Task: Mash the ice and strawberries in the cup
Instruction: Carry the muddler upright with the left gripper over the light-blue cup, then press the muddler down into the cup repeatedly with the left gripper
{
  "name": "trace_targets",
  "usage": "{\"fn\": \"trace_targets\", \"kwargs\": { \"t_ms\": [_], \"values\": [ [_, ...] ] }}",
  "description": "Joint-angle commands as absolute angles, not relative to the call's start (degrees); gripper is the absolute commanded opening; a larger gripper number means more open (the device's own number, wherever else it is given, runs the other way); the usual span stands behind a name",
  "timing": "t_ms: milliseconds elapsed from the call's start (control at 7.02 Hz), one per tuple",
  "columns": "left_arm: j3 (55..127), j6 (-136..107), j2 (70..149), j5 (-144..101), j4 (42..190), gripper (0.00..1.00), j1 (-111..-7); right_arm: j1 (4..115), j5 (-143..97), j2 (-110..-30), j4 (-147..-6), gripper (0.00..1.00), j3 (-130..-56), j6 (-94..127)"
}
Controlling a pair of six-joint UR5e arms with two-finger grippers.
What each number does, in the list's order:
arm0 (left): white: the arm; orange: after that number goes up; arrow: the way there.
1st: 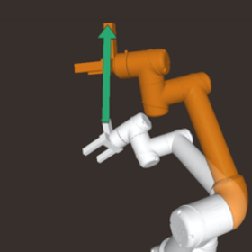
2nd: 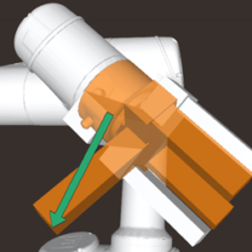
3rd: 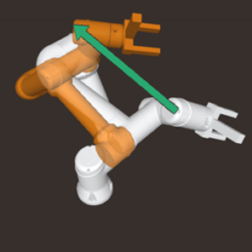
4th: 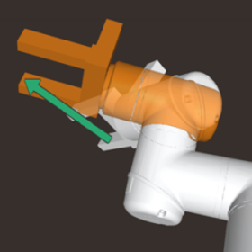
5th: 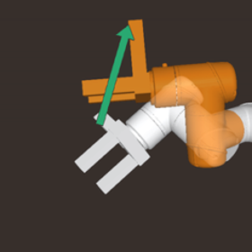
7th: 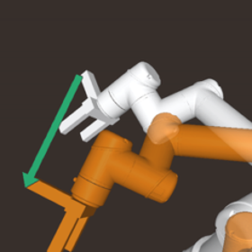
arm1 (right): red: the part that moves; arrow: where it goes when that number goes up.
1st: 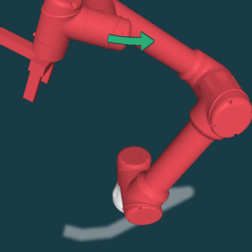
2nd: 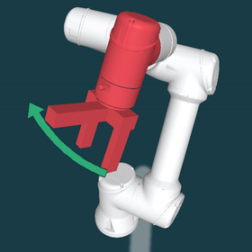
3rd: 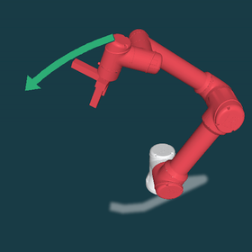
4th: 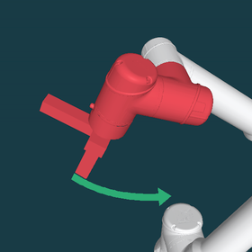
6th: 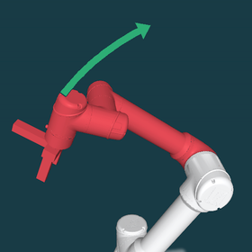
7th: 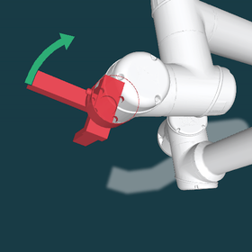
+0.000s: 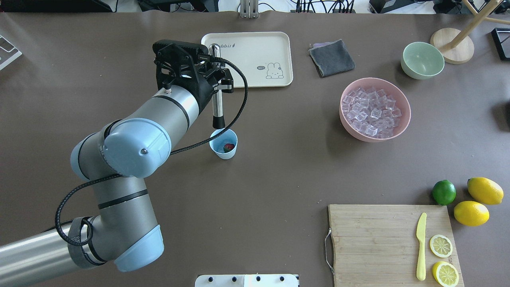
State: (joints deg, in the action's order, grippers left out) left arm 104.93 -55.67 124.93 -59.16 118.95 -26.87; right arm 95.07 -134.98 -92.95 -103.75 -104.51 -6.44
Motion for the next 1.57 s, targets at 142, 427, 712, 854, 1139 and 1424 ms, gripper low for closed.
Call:
{"fn": "trace_targets", "kwargs": {
  "t_ms": [142, 427, 712, 854, 1139, 1424],
  "values": [
    [101.9, -55.4, 126.0, -56.2, 119.5, 0.00, -24.4, 95.0, -136.0, -93.6, -104.5, 0.99, -104.8, -6.7],
    [101.3, -55.4, 125.8, -56.0, 120.4, 0.00, -23.1, 95.0, -136.1, -93.4, -104.5, 0.99, -104.9, -6.7],
    [100.6, -55.4, 124.7, -56.0, 122.9, 0.00, -21.7, 95.0, -136.0, -92.6, -104.4, 0.99, -104.5, -6.6],
    [100.0, -55.4, 124.4, -55.9, 123.0, 0.00, -21.6, 95.0, -135.9, -92.7, -104.4, 0.99, -104.8, -6.3],
    [100.0, -53.5, 124.5, -56.0, 124.1, 0.00, -22.1, 95.0, -135.8, -92.7, -104.3, 0.99, -104.9, -6.2],
    [97.9, -53.0, 124.4, -56.1, 127.4, 0.00, -22.6, 95.0, -135.7, -92.6, -104.2, 0.99, -104.9, -6.2]
  ]
}}
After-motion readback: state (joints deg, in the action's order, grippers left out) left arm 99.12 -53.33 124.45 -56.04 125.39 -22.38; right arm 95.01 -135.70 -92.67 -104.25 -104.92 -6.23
